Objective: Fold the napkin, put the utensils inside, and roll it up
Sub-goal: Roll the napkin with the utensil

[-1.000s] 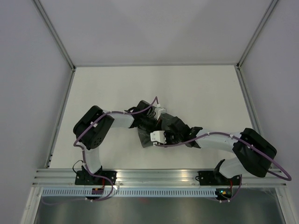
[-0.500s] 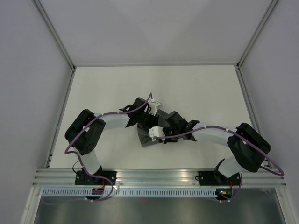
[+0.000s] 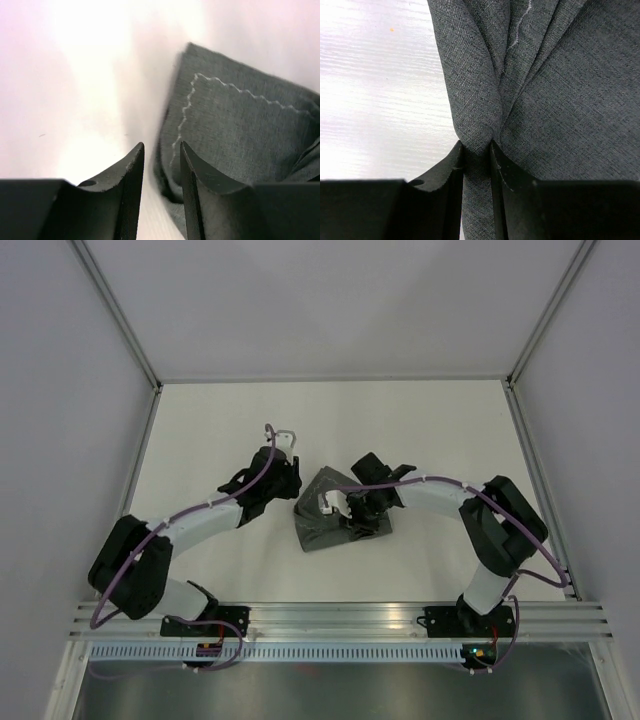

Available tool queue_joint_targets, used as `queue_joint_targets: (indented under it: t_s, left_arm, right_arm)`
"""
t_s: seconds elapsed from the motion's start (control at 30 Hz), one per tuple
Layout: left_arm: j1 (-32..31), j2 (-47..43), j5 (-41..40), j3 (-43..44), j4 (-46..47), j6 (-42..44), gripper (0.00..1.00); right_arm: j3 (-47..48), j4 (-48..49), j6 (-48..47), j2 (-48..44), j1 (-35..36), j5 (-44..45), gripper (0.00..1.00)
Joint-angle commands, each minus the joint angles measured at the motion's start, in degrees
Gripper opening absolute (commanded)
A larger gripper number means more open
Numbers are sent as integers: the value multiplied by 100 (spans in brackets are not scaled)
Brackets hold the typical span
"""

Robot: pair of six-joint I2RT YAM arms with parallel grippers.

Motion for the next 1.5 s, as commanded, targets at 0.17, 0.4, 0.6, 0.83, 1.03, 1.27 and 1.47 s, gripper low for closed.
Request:
queue_joint_targets:
  t_s: [0.17,0.4,0.6,0.83,1.03,1.27,1.47]
  left_arm:
    - [-17,-2597,-1412,-1725,1854,-475,45]
    - [-490,-3662,-997,-2360,2602,1007,62]
    - [-1659,-3505,-1374,-2835,3472,2512,63]
    - [-2433,-2302,-936,-2283,2893,3173,63]
    - [-2802,-948,-277,-1764,2629,3332,66]
    - [-2891,-43,-13,-1447,2638,3481,71]
    - [-2891,467,-4,-1298,2717,3551,69]
  right_arm:
    - [1003,-1635,-449,1359,-481,-556,0]
    - [1837,-2223,-449,2045,-569,-609,0]
    - [2558,-2813,-406,2739,-613,-706,1]
    - [3069,-3068,-142,3258,-648,-662,0]
    - [3289,-3147,-19,3469,-666,-635,1]
    - [3421,-3244,25,3592,-701,-635,1]
    - [3482,-3288,52,3654,-719,-635,0]
